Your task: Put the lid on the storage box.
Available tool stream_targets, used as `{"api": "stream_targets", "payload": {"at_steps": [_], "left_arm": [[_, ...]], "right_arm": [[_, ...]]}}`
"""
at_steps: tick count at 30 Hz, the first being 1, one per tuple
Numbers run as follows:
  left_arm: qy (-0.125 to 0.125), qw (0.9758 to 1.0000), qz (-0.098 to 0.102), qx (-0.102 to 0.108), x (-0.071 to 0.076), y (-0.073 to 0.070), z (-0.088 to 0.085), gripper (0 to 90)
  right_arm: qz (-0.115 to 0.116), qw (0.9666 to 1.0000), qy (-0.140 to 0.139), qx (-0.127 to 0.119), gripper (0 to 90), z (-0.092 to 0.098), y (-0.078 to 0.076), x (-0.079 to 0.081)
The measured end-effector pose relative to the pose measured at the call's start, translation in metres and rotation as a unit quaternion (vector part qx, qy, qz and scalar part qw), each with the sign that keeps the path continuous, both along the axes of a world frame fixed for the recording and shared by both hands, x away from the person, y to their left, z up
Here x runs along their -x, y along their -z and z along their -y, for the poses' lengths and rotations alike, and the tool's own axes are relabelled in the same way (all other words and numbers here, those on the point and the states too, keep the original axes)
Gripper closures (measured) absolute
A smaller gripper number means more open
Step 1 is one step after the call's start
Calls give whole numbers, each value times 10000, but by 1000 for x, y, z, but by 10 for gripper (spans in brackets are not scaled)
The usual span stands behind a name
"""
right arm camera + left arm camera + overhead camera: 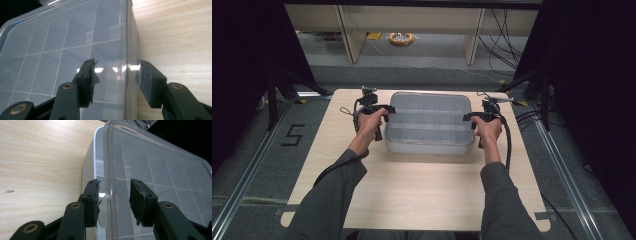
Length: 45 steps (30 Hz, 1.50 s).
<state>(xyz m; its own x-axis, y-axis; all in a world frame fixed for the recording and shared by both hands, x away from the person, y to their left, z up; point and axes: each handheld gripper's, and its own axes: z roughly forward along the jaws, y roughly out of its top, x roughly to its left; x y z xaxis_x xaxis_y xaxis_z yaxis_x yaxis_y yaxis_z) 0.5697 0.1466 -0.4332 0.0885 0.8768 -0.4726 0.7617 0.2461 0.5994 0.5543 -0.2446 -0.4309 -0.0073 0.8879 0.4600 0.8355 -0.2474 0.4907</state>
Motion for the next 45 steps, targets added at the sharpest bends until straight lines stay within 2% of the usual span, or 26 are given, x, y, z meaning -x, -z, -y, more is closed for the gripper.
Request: {"api": "stream_targets", "payload": {"at_steps": [1,2,3,4,5,6,7,11,14,16,17,18,20,21,25,27,28,30,31,34,35,36,37,39,42,45], "left_arm": [[-7,10000,6,4,0,0,0,577],[-9,10000,8,2,0,0,0,571],[-24,10000,3,19,0,0,1,559],[-41,10000,44,15,0,0,1,551],[-49,10000,71,-6,0,1,2,545],[-57,9999,104,-24,1,1,2,536],[-77,9999,130,-49,1,2,2,532],[-126,9997,202,-5,0,2,-2,534],[-47,9999,103,-43,0,1,-5,527],[16,9999,13,-117,0,3,-5,520],[91,9999,-69,-122,0,5,-6,514],[148,9998,-149,-62,0,8,-6,516],[170,9996,-212,83,-1,11,-4,543],[212,9996,-202,53,0,12,-4,534],[88,9997,-234,69,0,9,-6,559],[73,9997,-205,60,0,8,-9,568],[77,9997,-215,106,0,9,-9,577],[75,9997,-200,110,0,10,-10,579],[62,9998,-170,117,-1,10,-9,575],[113,9998,-126,92,-3,11,-9,569],[128,9998,-110,95,-3,11,-10,569],[119,9998,-119,129,-3,12,-10,569],[106,9997,-126,176,-3,12,-12,571],[80,9997,-115,197,-2,13,-13,574],[62,10000,-37,-43,-1,10,-16,571],[74,10000,-50,-5,0,10,-18,569]], "right_arm": [[73,9999,-102,-4,495,1,2,0],[-71,9999,-22,-85,494,-1,0,1],[120,9998,-149,95,490,2,3,-1],[-107,9999,88,-79,487,-4,-1,1],[-30,10000,29,7,486,-4,0,1],[8,10000,66,-73,486,-4,0,1],[191,9998,-26,-72,486,-4,2,1],[125,9996,-180,198,478,-3,1,1],[195,9984,-327,407,461,-2,2,-1],[241,9983,-374,368,441,-5,1,0],[114,9979,-339,536,428,-8,-2,0],[69,9987,-276,413,418,-11,-2,1],[82,9974,-350,629,410,-12,-3,0],[219,9973,-427,561,407,-11,-1,0],[182,9969,-490,584,408,-14,-5,0],[65,9980,-422,461,409,-17,-4,0],[126,9985,-416,336,403,-17,-1,-1],[59,9984,-374,418,398,-19,-2,-1],[199,9967,-518,592,399,-16,-1,-3],[204,9966,-524,605,393,-15,0,-3],[112,9973,-587,435,389,-15,-1,-2],[166,9969,-609,468,388,-15,0,-1],[166,9966,-472,658,391,-17,-1,-1],[217,9969,-468,588,390,-18,0,-1],[109,9978,-390,530,391,-19,-2,0],[129,9989,-348,301,392,-19,-1,1]]}}
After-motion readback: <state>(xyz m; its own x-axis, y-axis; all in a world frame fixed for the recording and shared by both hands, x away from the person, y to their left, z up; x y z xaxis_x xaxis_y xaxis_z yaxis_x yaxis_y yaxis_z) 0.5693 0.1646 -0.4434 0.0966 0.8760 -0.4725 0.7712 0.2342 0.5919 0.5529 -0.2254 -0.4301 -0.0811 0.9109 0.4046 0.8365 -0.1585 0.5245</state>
